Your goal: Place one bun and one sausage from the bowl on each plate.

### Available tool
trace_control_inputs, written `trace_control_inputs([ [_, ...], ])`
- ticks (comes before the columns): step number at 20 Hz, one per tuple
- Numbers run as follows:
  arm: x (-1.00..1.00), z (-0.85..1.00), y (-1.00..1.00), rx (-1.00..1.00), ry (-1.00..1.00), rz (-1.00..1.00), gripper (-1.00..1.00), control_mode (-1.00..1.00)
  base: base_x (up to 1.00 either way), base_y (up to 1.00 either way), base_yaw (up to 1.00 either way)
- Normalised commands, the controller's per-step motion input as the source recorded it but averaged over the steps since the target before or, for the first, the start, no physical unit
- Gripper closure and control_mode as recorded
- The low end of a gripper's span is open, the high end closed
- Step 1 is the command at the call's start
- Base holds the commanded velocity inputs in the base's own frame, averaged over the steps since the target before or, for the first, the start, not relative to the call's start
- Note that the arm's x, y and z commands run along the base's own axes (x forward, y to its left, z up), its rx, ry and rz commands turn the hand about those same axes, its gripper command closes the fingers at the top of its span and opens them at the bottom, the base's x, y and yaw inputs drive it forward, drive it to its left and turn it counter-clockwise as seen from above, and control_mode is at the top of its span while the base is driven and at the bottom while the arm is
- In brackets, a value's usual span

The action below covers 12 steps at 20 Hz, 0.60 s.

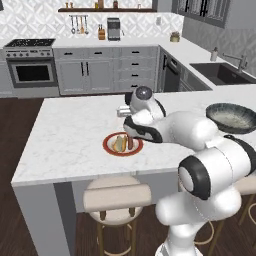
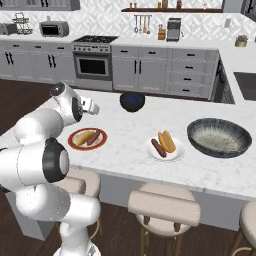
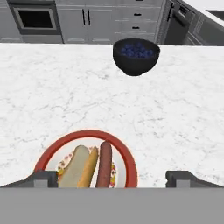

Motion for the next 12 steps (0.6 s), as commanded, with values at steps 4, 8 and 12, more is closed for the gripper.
trace_control_inputs([
  [4, -0.64, 0.39, 0.15, -0.05, -0.48, 0.01, -1.0, -1.0, 0.0, 0.0, 0.0],
  [8, -1.0, 0.82, 0.27, -0.12, -0.89, 0.0, -1.0, -1.0, 0.0, 0.0, 0.0],
  [12, -1.0, 0.74, 0.25, -0.12, -0.85, 0.0, -1.0, -1.0, 0.0, 0.0, 0.0],
])
